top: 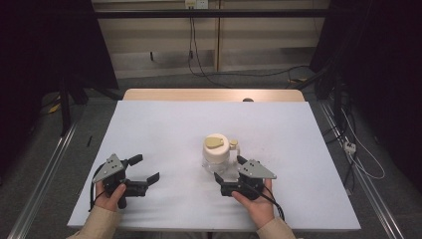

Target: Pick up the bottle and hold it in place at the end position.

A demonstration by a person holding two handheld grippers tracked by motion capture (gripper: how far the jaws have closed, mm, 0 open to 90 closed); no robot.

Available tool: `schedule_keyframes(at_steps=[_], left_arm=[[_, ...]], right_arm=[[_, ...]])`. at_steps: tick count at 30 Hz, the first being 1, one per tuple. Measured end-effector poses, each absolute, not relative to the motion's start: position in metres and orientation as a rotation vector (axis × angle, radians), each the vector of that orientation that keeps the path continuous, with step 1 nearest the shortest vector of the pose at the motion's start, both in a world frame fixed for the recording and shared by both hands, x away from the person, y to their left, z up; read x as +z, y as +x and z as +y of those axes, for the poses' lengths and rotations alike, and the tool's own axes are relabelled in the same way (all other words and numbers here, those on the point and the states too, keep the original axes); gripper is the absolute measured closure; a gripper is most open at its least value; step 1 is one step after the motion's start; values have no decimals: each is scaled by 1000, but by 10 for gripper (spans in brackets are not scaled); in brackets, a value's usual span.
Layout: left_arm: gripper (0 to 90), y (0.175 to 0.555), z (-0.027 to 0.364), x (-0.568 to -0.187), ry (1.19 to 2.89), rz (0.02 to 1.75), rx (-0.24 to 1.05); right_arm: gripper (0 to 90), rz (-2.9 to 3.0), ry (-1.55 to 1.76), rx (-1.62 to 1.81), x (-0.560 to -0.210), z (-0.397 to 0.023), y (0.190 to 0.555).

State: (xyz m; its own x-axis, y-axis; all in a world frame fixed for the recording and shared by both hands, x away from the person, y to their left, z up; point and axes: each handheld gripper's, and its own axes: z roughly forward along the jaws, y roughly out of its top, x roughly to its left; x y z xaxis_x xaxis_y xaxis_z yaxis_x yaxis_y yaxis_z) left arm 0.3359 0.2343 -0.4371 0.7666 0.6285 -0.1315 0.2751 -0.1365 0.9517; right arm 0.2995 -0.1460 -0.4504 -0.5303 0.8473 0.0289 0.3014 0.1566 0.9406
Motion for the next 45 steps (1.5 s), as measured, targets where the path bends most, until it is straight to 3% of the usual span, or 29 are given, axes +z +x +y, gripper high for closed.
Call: schedule_keyframes(at_steps=[45], left_arm=[[40,337,235,-439,1739,716,340]], right_arm=[[75,1851,1158,1333,-457,-120,328]])
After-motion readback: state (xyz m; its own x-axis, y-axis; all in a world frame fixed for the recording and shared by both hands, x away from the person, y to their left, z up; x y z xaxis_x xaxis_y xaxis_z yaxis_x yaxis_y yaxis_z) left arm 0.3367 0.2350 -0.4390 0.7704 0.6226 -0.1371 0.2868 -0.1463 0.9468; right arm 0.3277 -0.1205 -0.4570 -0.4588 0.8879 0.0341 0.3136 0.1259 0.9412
